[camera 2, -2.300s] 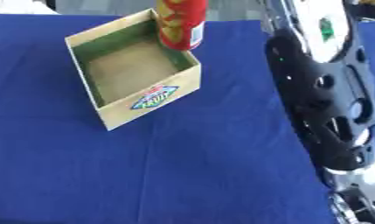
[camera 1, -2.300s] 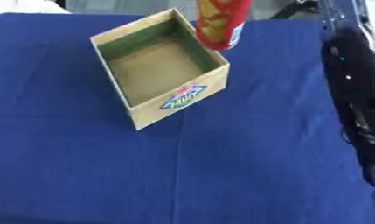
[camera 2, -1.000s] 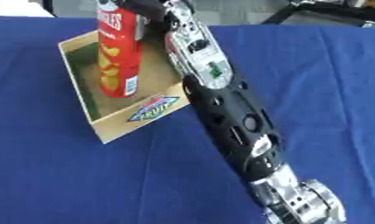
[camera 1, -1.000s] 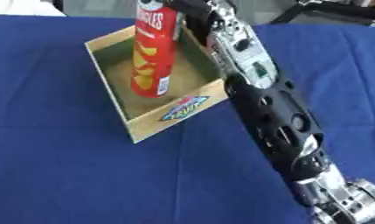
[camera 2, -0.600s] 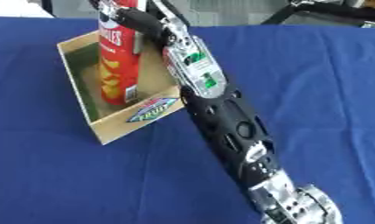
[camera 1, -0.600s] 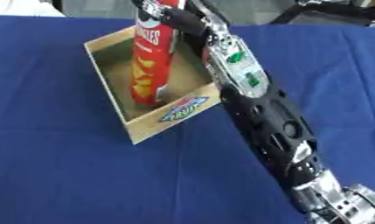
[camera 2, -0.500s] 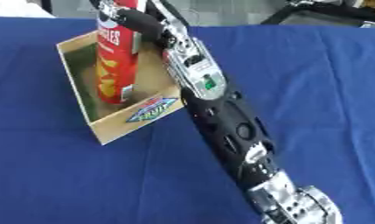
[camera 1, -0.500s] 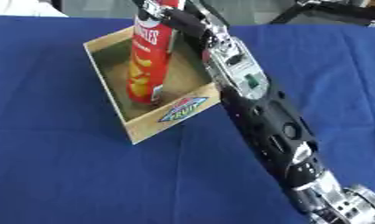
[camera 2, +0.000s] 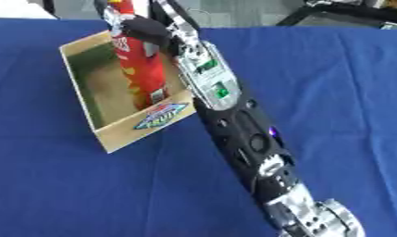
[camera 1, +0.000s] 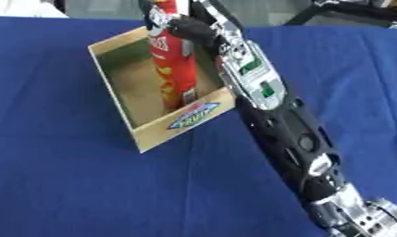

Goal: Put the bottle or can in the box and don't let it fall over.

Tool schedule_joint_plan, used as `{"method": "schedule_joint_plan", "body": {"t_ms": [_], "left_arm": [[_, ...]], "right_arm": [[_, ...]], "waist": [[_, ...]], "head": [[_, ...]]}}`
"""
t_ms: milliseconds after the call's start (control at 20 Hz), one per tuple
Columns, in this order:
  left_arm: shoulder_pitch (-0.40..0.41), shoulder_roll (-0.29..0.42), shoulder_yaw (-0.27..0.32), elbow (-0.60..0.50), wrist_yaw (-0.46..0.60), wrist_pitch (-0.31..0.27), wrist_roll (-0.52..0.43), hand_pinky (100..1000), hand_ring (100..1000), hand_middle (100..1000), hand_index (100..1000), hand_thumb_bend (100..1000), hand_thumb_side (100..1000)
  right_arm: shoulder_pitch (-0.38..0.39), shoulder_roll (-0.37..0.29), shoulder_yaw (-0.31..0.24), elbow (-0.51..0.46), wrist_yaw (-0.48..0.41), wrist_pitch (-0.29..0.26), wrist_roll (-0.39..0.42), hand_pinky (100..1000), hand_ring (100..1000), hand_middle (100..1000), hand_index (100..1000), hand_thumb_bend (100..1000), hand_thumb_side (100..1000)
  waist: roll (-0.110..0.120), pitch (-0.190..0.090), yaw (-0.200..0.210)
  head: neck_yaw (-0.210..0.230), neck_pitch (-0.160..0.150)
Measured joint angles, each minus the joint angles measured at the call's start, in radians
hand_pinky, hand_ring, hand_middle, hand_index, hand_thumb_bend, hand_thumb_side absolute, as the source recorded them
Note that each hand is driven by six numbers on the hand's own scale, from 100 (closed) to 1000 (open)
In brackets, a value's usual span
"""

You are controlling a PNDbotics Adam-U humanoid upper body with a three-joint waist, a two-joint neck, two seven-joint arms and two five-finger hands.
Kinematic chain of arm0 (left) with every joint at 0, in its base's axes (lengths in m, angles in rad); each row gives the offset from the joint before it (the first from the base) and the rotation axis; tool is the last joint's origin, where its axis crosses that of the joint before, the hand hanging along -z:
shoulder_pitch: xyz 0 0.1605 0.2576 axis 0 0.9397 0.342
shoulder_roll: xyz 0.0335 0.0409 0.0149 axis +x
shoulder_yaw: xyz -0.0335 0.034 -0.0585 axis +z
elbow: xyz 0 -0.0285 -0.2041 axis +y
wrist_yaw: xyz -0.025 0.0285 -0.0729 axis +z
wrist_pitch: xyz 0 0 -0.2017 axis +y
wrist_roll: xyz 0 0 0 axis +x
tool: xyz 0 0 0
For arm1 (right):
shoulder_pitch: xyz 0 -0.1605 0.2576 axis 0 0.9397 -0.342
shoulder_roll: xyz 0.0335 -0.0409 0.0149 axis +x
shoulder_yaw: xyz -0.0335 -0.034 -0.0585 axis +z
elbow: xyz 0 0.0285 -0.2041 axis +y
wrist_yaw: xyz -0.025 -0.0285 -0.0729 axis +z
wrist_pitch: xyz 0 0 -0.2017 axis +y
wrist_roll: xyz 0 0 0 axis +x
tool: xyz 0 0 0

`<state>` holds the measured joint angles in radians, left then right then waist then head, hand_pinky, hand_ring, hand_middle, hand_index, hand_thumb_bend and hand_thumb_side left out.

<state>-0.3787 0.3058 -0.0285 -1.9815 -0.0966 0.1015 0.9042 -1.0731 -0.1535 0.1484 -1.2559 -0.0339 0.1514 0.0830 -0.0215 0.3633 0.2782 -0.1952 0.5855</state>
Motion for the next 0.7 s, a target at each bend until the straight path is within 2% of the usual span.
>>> {"method": "schedule_joint_plan", "body": {"t_ms": [400,700], "left_arm": [[0.000,0.000,0.000,0.000,0.000,0.000,-0.002,687,540,669,752,327,599],[0.001,0.000,0.000,0.000,0.000,-0.001,-0.004,687,540,669,752,327,599]], "right_arm": [[0.000,0.000,0.004,-0.030,0.101,-0.011,0.115,1000,1000,1000,1000,100,105],[0.001,0.000,-0.016,-0.032,0.128,-0.019,0.176,1000,1000,1000,1000,100,105]], "waist": [[0.002,-0.005,-0.014],[0.004,-0.008,-0.017]], "head": [[0.010,0.000],[0.016,0.000]]}}
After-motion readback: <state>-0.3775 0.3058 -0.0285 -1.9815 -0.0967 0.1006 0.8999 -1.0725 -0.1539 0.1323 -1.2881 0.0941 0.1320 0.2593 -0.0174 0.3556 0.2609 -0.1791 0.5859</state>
